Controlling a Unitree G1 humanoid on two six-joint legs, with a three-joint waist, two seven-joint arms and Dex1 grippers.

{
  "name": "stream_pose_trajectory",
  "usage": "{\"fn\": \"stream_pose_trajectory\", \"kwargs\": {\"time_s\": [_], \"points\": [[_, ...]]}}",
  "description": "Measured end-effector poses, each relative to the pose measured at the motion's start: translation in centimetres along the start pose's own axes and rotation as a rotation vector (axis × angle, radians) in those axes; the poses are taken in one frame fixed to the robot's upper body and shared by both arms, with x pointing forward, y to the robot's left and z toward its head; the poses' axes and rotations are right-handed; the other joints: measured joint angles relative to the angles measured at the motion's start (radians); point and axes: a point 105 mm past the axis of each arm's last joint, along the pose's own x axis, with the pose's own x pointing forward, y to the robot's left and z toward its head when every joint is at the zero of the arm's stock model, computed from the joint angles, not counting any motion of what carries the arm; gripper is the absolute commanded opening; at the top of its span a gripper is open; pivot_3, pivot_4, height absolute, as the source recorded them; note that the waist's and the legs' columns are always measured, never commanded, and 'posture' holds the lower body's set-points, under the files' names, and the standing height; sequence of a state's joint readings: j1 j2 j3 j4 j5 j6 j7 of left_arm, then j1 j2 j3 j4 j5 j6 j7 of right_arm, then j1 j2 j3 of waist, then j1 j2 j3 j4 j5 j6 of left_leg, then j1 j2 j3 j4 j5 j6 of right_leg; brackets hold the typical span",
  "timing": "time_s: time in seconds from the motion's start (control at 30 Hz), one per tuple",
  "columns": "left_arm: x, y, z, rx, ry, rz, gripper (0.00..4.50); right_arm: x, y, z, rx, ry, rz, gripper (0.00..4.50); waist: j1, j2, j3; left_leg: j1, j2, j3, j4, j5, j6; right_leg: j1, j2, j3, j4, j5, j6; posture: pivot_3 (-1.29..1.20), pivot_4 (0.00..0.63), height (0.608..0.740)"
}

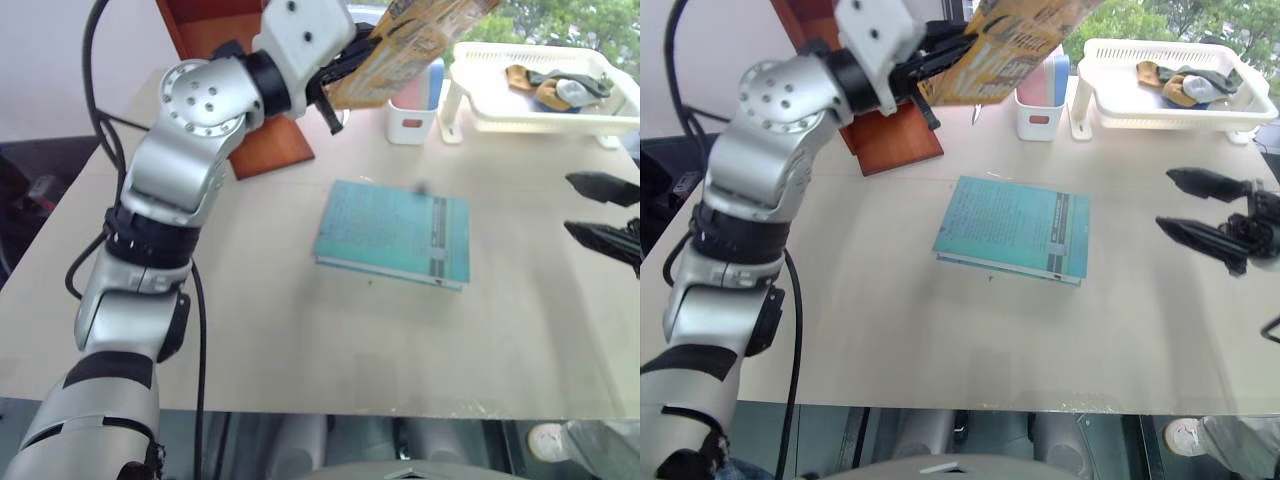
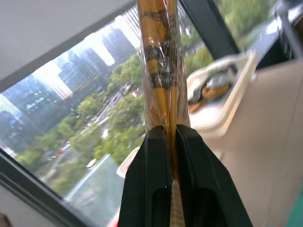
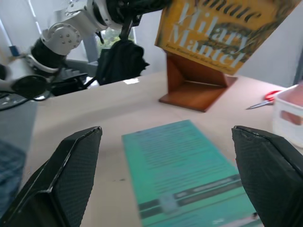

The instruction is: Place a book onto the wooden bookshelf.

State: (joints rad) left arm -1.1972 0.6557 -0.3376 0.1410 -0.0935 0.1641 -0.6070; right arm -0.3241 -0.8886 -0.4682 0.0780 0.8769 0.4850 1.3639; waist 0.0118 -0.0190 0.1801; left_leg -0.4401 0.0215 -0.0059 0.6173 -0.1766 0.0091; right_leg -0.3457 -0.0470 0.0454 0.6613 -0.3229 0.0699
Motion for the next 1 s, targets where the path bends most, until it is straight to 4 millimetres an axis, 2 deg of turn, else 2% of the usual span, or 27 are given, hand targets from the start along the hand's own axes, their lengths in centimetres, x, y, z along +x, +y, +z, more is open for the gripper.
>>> {"fn": "stream_pose_trajectory", "kwargs": {"time_s": [0.07, 0.13, 0.23, 0.37, 0.43, 0.7, 0.87, 1.0], "points": [[0.5, 1.5, -0.6, 0.113, 0.059, 0.025, 0.02, 0.1, -0.7, 0.4, 0.000, -0.036, 0.008, 4.50, -0.002, 0.001, 0.003, -0.002, 0.000, 0.000, 0.000, 0.000, 0.000, -0.003, 0.000, 0.000, 0.000, 0.000, 0.000, 0.00, 0.150, 0.740], [0.6, 3.1, -0.5, 0.194, 0.088, 0.055, 0.02, 0.1, -1.0, 0.7, 0.001, -0.057, 0.020, 4.50, -0.003, 0.002, 0.003, -0.012, 0.000, 0.000, 0.002, 0.000, 0.000, -0.011, 0.000, 0.000, 0.002, 0.000, 0.000, 0.00, 0.150, 0.740], [0.6, 4.2, -1.1, 0.283, 0.152, 0.061, 0.02, 0.2, -1.6, 1.1, 0.013, -0.097, 0.039, 4.50, -0.001, 0.003, 0.004, -0.017, 0.000, 0.000, 0.003, 0.001, 0.000, -0.018, 0.000, 0.000, 0.003, 0.000, 0.000, 0.00, 0.150, 0.740], [0.4, 4.3, -3.6, 0.353, 0.288, 0.006, 0.02, 0.5, -2.0, 2.2, 0.044, -0.184, 0.086, 4.50, -0.001, 0.003, 0.004, -0.019, 0.000, 0.000, 0.005, 0.001, 0.000, -0.020, 0.000, 0.000, 0.006, 0.000, 0.000, 0.00, 0.150, 0.740], [0.3, 4.4, -4.1, 0.384, 0.330, -0.008, 0.02, 0.6, -2.2, 2.7, 0.069, -0.214, 0.109, 4.50, -0.002, 0.004, 0.005, -0.020, 0.000, 0.000, 0.008, 0.000, 0.000, -0.021, 0.000, 0.000, 0.009, 0.000, 0.000, 0.00, 0.150, 0.740], [-0.4, 6.1, -4.9, 0.471, 0.461, 0.013, 0.02, 0.9, -3.3, 4.0, 0.104, -0.291, 0.136, 4.50, -0.004, 0.007, 0.007, -0.021, 0.000, 0.000, 0.015, 0.000, 0.001, -0.024, 0.000, 0.000, 0.019, 0.000, 0.000, 0.00, 0.150, 0.740], [-1.9, 6.9, -6.2, 0.457, 0.577, 0.004, 0.02, 1.3, -4.1, 4.0, 0.112, -0.317, 0.130, 4.50, -0.018, 0.008, 0.008, -0.023, 0.000, 0.000, 0.016, 0.000, 0.001, -0.026, 0.000, 0.001, 0.021, 0.000, 0.000, 0.00, 0.150, 0.740], [-2.5, 6.6, -6.8, 0.431, 0.619, -0.016, 0.02, 1.9, -4.6, 4.1, 0.080, -0.303, 0.120, 4.50, -0.023, 0.009, 0.009, -0.025, 0.000, 0.000, 0.016, 0.000, 0.000, -0.027, 0.000, 0.001, 0.021, 0.000, 0.000, 0.00, 0.150, 0.740]]}}
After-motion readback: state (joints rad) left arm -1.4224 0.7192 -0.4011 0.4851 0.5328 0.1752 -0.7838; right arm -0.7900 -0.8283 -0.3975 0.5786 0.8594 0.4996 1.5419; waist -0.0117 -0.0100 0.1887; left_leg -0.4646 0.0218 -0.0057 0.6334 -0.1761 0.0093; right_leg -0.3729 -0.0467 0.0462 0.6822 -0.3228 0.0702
